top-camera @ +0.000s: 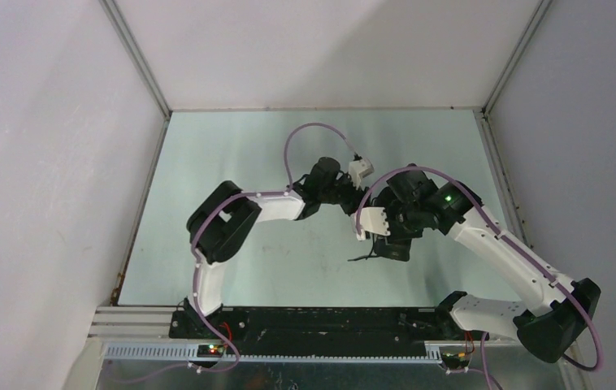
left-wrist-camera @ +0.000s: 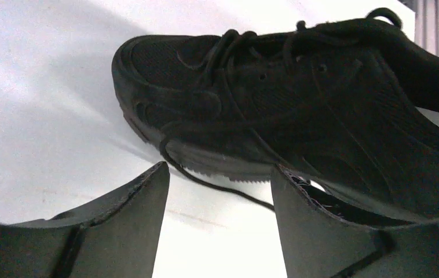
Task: Tie the shoes
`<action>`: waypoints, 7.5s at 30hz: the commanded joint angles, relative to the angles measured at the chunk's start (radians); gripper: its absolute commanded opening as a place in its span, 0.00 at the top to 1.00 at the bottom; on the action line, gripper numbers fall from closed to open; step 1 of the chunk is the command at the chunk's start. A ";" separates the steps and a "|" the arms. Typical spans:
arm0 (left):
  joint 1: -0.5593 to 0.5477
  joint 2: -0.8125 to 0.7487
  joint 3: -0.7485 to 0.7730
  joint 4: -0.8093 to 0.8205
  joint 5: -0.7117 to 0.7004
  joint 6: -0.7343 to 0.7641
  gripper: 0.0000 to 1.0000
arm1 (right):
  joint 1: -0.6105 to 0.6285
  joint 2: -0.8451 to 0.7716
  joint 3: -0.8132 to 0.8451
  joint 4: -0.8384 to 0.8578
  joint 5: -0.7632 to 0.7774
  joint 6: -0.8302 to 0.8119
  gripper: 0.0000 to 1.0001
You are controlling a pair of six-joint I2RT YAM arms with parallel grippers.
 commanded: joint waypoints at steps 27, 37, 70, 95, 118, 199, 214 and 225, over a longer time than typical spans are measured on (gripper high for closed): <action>-0.033 -0.056 0.037 -0.017 -0.178 0.335 0.35 | 0.018 -0.096 -0.017 0.019 0.022 -0.052 1.00; -0.074 0.114 0.313 -0.263 -0.003 0.425 0.41 | 0.025 -0.106 -0.032 0.009 0.026 -0.051 1.00; -0.059 0.125 0.240 -0.188 -0.026 0.325 0.36 | 0.021 -0.137 -0.053 0.003 0.035 -0.050 1.00; 0.180 -0.367 0.131 -1.163 0.149 0.136 0.99 | 0.251 0.124 -0.053 0.495 0.152 0.088 1.00; 0.310 -0.343 0.037 -1.205 -0.093 0.284 0.78 | 0.339 -0.008 -0.149 0.361 0.136 0.023 0.49; 0.252 -0.843 -0.212 -0.891 0.076 0.443 1.00 | -0.265 0.249 -0.173 0.350 -0.298 0.316 0.76; 0.386 -0.938 -0.305 -0.639 0.165 0.136 1.00 | -0.072 0.354 -0.094 0.386 -0.472 0.521 0.81; 0.387 -0.901 -0.259 -0.632 0.210 0.173 1.00 | -0.096 0.290 -0.005 0.305 -0.465 0.486 0.78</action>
